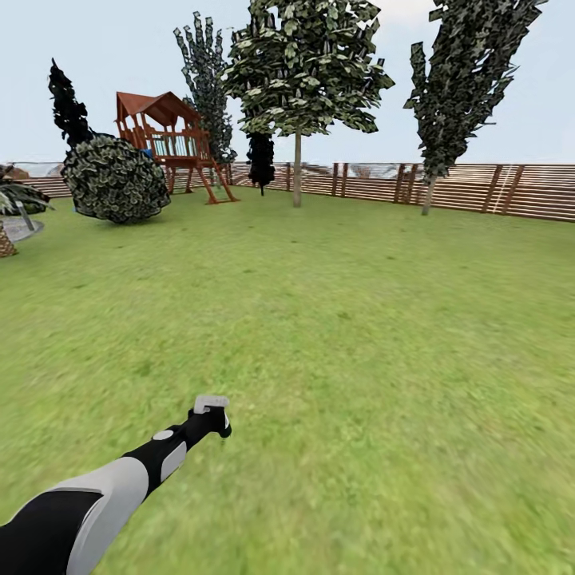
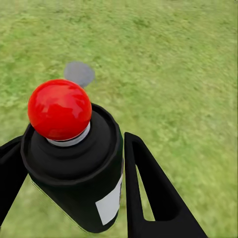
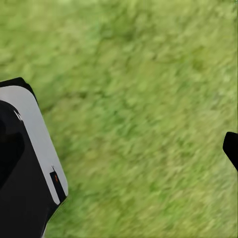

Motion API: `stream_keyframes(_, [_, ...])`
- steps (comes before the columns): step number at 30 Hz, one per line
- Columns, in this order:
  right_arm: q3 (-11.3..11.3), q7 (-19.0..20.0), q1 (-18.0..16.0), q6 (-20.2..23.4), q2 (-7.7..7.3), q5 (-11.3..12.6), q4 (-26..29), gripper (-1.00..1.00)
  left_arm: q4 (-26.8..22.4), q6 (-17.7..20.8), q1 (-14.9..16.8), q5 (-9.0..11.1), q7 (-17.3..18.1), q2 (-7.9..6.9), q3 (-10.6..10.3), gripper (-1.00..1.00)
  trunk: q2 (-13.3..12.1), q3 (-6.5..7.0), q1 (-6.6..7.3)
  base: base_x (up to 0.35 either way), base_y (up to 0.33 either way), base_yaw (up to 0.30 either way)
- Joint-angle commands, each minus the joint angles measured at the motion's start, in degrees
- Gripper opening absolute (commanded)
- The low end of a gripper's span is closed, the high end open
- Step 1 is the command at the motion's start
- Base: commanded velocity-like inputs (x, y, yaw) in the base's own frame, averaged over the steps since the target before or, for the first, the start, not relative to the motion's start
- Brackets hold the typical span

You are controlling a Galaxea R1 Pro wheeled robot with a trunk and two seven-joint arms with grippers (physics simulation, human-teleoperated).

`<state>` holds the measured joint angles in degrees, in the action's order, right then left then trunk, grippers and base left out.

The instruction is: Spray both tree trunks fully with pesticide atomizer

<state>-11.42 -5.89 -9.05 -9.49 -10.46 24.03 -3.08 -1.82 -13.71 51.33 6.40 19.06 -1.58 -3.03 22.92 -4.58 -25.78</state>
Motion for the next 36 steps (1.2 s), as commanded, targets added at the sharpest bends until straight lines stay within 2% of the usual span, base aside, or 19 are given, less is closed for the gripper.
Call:
stream_keyframes(1, [0.0,0.0,0.0,0.0,0.00,0.0,0.0,1.00,0.0,0.0,0.0,0.0,0.0,0.00,0.1,-1.00,0.0,0.00,0.00,0.350,0.000,0.000])
stream_keyframes(36, [0.0,0.0,0.0,0.0,0.00,0.0,0.0,1.00,0.0,-0.1,0.0,0.1,0.0,0.09,0.0,-1.00,0.0,0.00,0.00,0.350,0.000,0.000])
